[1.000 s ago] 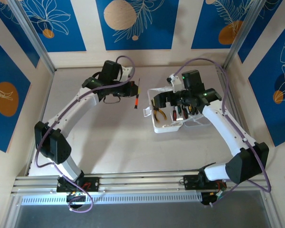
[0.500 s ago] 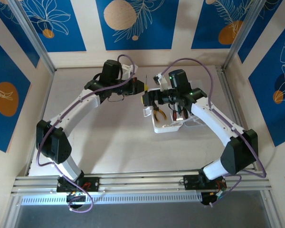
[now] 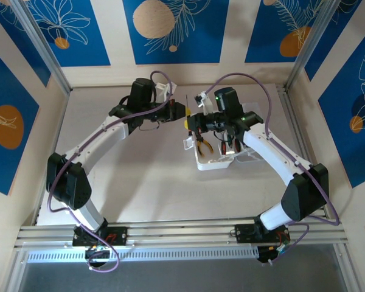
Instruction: Pack the tool kit
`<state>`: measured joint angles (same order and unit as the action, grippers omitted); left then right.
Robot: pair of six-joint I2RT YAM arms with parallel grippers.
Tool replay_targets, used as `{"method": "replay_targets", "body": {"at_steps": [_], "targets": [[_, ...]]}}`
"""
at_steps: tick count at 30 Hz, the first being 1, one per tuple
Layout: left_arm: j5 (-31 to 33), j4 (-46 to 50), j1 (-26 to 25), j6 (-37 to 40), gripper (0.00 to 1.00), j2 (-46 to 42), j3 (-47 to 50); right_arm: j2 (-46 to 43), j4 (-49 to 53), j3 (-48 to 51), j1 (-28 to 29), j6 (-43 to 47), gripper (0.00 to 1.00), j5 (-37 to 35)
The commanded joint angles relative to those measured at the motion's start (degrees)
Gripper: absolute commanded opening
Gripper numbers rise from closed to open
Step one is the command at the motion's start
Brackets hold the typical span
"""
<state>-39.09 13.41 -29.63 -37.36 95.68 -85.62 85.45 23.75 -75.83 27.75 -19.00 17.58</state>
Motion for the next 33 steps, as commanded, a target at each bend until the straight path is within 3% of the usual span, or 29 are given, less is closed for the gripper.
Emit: {"method": "replay_targets", "body": {"at_steps": [1,4,10,16,23,33], "targets": [[-1.6,-0.1,0.4,0.5,0.57,-0.9,0.4,-1.3,2.8,-2.1,-0.6,3.2,0.0,0.4],[3.1,8.1,2.0,6.6,0.99,-2.1,-1.2,-3.5,8.2,-2.7,-3.6,6.7,0.0,-1.6],[22.0,29.5,7.8,20.1,1.0,-3.3,-4.8,-6.7,22.4,-4.5,-14.2,13.6,0.0,-12.8],[33.9,37.4,11.8,25.0,1.0,-2.0,-2.3,-5.8,28.2,-4.8,-24.5,15.8,0.0,-27.1],[34.5,36.3,12.3,24.6,1.0,0.1,2.9,-1.2,27.4,-5.1,-28.4,16.5,0.0,-34.8],[32.7,35.0,12.3,24.3,1.0,2.0,5.2,5.0,24.4,-3.8,-28.5,17.5,0.0,-34.6]]}}
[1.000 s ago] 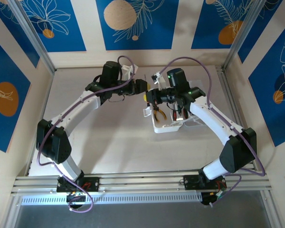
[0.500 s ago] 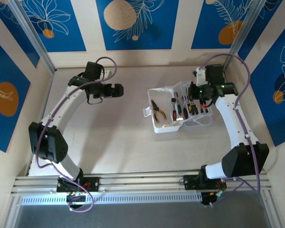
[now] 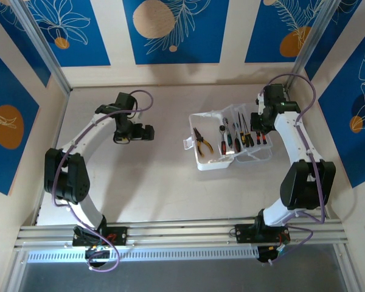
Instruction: Pack the tool kit
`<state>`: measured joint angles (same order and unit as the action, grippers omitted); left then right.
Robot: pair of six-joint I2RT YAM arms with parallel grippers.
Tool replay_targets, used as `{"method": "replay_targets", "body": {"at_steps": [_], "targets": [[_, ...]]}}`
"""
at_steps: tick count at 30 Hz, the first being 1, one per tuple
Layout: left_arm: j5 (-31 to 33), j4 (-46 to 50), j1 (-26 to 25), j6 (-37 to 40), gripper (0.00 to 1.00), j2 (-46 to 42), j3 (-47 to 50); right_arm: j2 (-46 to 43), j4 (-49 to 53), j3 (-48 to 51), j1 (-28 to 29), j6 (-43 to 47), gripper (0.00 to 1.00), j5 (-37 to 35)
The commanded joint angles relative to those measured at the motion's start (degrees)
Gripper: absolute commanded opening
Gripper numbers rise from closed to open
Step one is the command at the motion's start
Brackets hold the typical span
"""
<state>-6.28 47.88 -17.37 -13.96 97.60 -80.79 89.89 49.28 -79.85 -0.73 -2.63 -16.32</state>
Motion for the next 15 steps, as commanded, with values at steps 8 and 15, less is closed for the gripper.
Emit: {"method": "replay_targets", "body": {"at_steps": [8,15], "targets": [[-2.0,0.2,0.0,1.0,1.0,0.9,0.3,3.2,-2.6,0.4,-0.1,1.6,0.07,0.5],[-2.2,0.1,0.0,1.1,1.0,0.8,0.7,4.4,-2.6,0.6,0.1,1.6,0.16,1.0]]}}
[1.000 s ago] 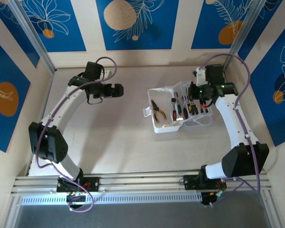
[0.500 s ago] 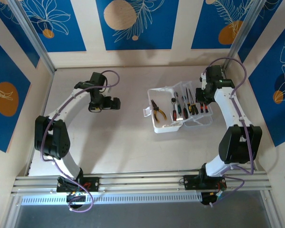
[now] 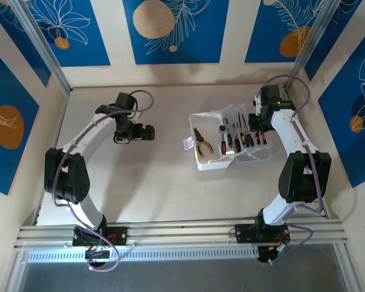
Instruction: Pack the tool kit
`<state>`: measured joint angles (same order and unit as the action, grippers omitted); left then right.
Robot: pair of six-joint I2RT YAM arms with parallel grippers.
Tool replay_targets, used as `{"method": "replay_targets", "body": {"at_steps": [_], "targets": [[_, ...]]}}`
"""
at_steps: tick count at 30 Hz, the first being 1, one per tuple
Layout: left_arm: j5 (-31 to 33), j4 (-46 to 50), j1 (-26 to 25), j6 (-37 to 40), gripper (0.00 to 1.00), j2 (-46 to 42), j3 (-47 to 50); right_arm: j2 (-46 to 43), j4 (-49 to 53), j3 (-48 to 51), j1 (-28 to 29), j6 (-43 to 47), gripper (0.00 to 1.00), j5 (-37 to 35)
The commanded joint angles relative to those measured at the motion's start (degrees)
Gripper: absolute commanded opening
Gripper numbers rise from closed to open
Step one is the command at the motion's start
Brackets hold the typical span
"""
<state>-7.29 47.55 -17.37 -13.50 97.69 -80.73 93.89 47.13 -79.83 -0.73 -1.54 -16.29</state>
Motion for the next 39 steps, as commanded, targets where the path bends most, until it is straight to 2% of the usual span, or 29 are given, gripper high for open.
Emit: {"method": "replay_targets", "body": {"at_steps": [1,11,14,15,16,18,19,20,24,28,32,35,39], "targets": [[-1.3,0.4,0.0,0.7,1.0,0.8,0.7,0.4,-0.4,0.5,0.1,0.5,0.17,1.0],[-1.9,0.1,0.0,0.6,1.0,1.1,0.8,-0.4,0.9,0.3,0.2,0.2,0.29,1.0],[-2.0,0.1,0.0,0.6,1.0,1.2,0.7,-2.9,2.2,-0.2,0.1,-1.7,0.36,1.7],[-2.0,0.1,-0.1,0.4,1.0,1.3,0.6,-4.2,2.6,-0.3,-0.2,-2.6,0.42,2.6],[-1.9,0.1,-0.3,0.4,1.0,1.6,0.4,-6.1,3.0,-0.2,-0.5,-3.9,0.53,3.5],[-2.0,0.1,-1.0,0.2,1.0,2.4,-0.3,-10.2,3.6,0.6,-1.3,-6.7,0.83,4.8],[-1.9,0.1,-1.5,0.2,1.0,3.0,-0.8,-12.6,3.9,1.2,-1.9,-8.5,0.94,5.6],[-1.9,0.1,-2.1,0.1,1.0,3.6,-1.4,-14.5,4.1,1.9,-2.4,-10.0,1.0,6.1],[-1.5,0.3,-5.0,0.0,1.0,6.7,-5.1,-22.9,4.4,6.9,-7.5,-19.7,0.99,9.8],[-3.0,-0.6,-6.7,-0.6,1.0,10.8,-9.1,-29.8,2.1,16.7,-17.1,-29.9,0.99,16.7],[-4.0,-0.1,-7.7,-0.3,1.0,15.3,-14.1,-35.9,0.8,25.9,-26.0,-35.5,0.99,22.4],[-4.6,0.3,-8.2,0.0,1.0,18.8,-17.5,-36.6,1.0,30.1,-31.1,-36.2,0.99,26.8],[-5.2,-0.5,-8.7,-0.4,1.0,21.8,-20.1,-33.5,-0.1,33.0,-33.1,-36.6,0.98,29.4]]}}
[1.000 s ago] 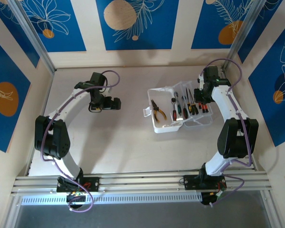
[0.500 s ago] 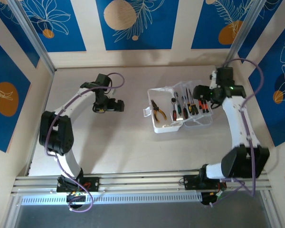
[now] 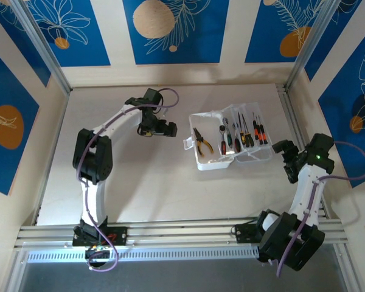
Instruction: Pack the tool kit
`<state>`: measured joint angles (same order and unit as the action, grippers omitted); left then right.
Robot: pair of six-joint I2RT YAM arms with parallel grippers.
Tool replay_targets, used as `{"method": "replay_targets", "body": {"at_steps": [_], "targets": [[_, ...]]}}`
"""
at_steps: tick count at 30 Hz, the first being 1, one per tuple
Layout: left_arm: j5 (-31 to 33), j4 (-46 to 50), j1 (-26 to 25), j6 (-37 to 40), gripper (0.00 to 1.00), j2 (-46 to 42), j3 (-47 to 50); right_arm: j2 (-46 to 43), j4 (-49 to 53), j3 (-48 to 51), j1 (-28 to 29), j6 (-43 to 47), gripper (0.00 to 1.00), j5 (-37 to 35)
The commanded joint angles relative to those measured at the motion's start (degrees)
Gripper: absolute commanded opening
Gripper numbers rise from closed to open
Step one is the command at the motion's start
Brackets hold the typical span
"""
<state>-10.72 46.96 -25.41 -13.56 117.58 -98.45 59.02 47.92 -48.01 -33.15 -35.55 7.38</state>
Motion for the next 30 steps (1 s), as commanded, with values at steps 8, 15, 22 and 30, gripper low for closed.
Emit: {"method": "replay_targets", "body": {"at_steps": [8,15,22,30], "targets": [[-3.9,-3.4,-1.5,-2.4,1.0,5.6,-3.7,9.3,-9.2,5.8,0.0,-6.9,0.69,6.2],[-5.5,-4.2,-1.8,-2.9,1.0,8.3,-5.8,14.0,-13.0,5.0,4.8,-8.5,0.62,2.4],[-6.1,-3.9,-2.3,-3.0,1.0,9.9,-7.4,18.3,-15.1,4.3,7.8,-9.8,0.51,-2.3],[-6.9,-4.2,-2.9,-3.8,1.0,10.9,-8.0,21.8,-17.8,4.4,10.3,-10.2,0.18,-7.1]]}}
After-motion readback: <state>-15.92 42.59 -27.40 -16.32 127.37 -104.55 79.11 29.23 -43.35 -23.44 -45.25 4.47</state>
